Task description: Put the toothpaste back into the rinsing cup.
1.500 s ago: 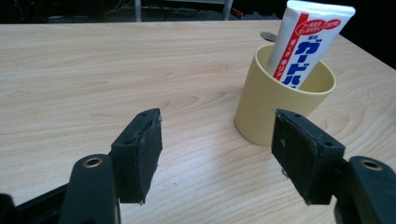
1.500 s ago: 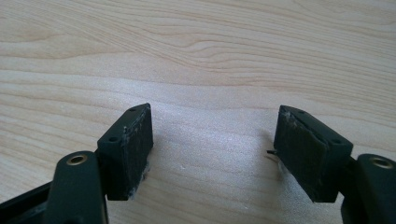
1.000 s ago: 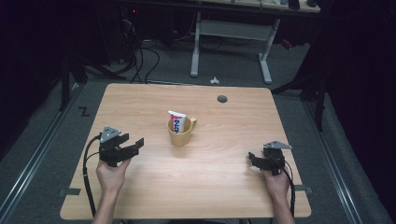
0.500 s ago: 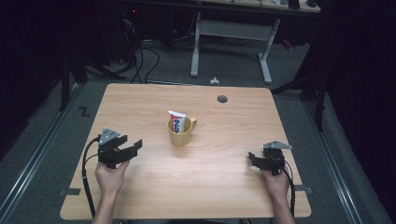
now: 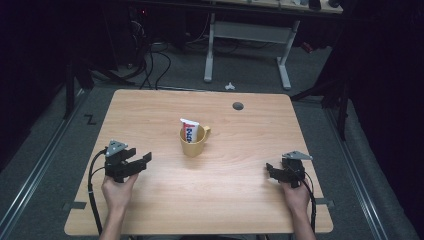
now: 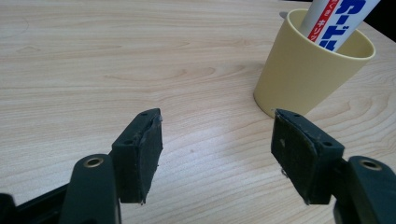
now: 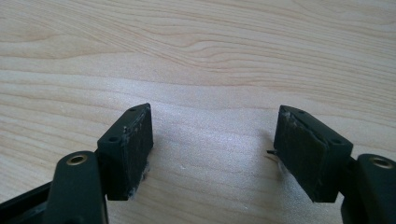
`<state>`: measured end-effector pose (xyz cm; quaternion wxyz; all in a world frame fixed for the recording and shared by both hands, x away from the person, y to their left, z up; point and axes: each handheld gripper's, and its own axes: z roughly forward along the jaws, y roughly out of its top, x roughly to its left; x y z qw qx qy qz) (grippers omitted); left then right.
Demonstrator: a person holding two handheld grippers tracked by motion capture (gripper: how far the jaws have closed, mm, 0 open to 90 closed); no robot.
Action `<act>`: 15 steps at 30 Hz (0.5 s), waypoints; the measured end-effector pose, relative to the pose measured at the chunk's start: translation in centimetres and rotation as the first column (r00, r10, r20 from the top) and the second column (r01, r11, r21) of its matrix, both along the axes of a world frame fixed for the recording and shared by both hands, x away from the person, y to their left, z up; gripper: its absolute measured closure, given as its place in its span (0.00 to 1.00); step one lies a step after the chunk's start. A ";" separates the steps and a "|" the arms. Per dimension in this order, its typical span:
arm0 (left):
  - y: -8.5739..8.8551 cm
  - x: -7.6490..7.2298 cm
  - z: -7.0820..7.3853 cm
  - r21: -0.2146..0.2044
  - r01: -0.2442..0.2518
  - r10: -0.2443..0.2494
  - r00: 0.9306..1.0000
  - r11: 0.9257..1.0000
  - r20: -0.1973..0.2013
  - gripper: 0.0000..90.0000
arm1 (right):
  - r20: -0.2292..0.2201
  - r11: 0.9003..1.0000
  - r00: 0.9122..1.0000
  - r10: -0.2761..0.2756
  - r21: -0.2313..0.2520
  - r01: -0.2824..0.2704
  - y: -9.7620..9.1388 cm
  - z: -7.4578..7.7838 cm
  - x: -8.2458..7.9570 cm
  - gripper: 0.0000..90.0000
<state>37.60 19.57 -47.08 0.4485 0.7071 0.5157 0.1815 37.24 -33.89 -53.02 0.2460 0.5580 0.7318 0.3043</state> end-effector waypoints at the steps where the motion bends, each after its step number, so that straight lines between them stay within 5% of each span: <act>1: 0.0 0.0 -0.1 -0.001 0.000 0.000 1.000 1.000 -0.001 0.38 | 0.000 1.000 1.000 0.000 0.000 0.000 0.0 0.0 0.0 0.31; 15: 0.0 -0.1 -1.1 0.016 -0.014 0.014 1.000 1.000 -0.011 0.40 | 0.000 1.000 1.000 0.000 0.000 0.000 0.0 0.0 0.0 0.31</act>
